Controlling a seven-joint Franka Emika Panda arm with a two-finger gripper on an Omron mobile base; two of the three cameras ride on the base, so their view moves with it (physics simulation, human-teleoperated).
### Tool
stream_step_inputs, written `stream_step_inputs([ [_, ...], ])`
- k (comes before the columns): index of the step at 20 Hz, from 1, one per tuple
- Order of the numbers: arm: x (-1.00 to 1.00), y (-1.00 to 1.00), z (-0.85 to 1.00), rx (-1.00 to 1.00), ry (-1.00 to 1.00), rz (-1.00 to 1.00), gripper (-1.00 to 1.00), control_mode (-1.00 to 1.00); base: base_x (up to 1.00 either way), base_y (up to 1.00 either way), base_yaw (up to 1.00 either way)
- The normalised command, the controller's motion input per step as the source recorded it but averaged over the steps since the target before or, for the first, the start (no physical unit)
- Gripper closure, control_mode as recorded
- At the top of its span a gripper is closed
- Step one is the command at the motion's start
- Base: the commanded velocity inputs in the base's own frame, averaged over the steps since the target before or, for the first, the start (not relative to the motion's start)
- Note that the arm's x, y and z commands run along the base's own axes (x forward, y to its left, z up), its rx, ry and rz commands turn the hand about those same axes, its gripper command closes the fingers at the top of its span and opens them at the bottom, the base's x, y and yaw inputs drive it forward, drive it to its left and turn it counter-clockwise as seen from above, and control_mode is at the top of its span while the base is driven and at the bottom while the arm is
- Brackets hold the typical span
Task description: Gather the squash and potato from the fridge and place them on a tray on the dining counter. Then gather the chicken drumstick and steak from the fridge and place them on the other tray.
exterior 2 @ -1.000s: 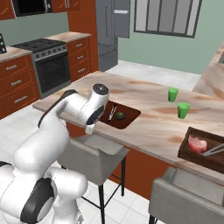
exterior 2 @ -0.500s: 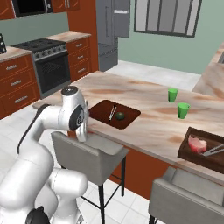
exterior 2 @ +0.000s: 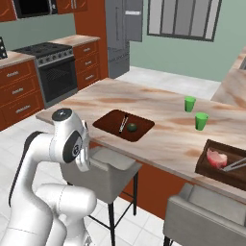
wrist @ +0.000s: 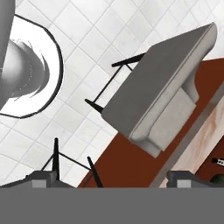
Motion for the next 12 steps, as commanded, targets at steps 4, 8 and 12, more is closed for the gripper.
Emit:
stream_step_inputs([
  [4,-0.48,0.0,0.04,-0.03,-0.15,0.07,-1.0,-1.0,0.0,0.0,0.0],
  [8,-0.27,0.0,0.05,0.0,-0.12,0.02,-1.0,-1.0,0.0,0.0,0.0],
  [12,-0.14,0.0,0.01,0.0,-0.07,0.0,-1.0,1.0,-0.18,0.0,0.01],
])
